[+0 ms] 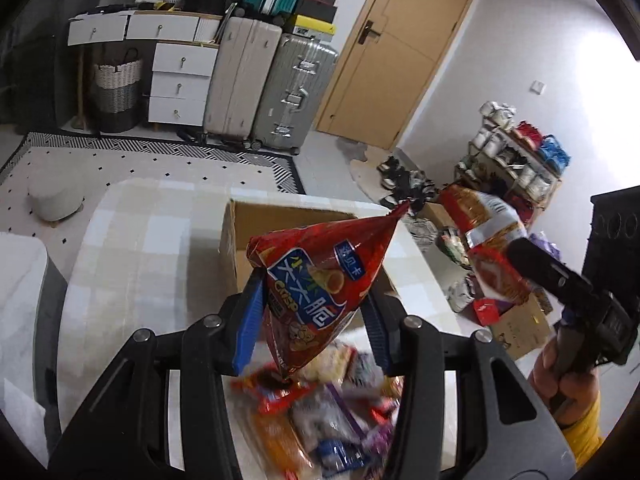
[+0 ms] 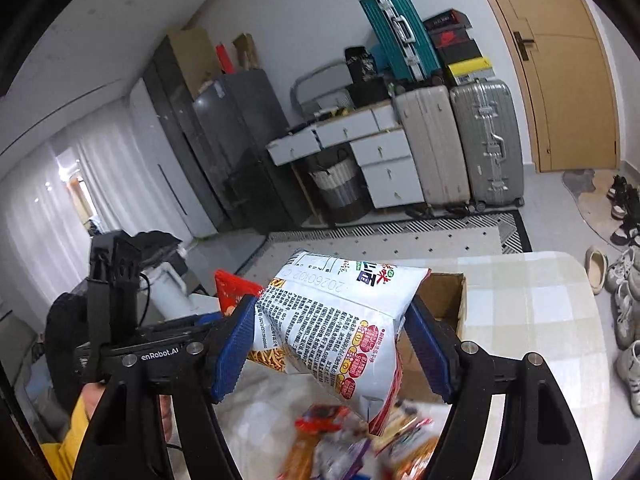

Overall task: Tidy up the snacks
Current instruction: 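Carry both held bags over the cardboard box with both grippers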

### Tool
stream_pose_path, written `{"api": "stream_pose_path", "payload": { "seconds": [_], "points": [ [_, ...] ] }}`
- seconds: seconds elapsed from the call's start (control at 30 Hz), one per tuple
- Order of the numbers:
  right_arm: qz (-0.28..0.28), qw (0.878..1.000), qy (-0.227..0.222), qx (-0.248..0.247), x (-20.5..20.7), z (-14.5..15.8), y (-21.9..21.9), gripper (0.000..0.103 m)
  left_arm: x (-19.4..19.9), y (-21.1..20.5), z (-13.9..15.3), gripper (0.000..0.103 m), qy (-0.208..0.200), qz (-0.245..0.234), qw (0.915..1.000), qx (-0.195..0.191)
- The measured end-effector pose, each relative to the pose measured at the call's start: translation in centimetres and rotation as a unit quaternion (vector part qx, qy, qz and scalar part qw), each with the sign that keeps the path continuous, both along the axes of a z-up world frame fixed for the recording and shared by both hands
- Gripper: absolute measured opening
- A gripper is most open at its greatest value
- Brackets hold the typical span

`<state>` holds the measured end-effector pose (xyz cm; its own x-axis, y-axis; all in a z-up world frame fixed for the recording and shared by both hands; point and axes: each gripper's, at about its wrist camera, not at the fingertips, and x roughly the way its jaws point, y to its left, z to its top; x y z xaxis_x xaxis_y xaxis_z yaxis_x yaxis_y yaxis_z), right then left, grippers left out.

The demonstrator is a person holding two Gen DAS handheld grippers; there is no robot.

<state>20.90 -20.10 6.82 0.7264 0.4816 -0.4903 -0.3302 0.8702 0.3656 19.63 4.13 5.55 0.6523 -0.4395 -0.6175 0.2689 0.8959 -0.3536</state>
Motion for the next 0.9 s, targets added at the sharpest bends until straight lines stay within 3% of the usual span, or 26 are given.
{"api": "stream_pose_path", "payload": {
  "seconds": [0.23,0.37,0.67,0.9],
  "points": [
    [-0.009,0.998,0.057,-0.029,7.1,-3.8,0.9,0.075,8.6,-3.3,-2.2,0.043,0.051,0.001,0.9982,0.03],
    [-0.011,0.996,0.079,-0.045,9.8,-6.2,1.2,0.075,12.0,-4.4,-4.5,0.043,0.083,-0.004,0.9962,0.026],
    [-0.012,0.991,0.128,-0.044,13.7,-10.6,0.5,0.075,17.9,-6.2,-10.5,0.043,0.134,-0.012,0.9902,0.037],
    [-0.003,0.987,0.147,-0.062,15.2,-12.6,1.1,0.075,20.0,-7.0,-14.1,0.043,0.153,-0.016,0.9871,0.043]
  ]
}}
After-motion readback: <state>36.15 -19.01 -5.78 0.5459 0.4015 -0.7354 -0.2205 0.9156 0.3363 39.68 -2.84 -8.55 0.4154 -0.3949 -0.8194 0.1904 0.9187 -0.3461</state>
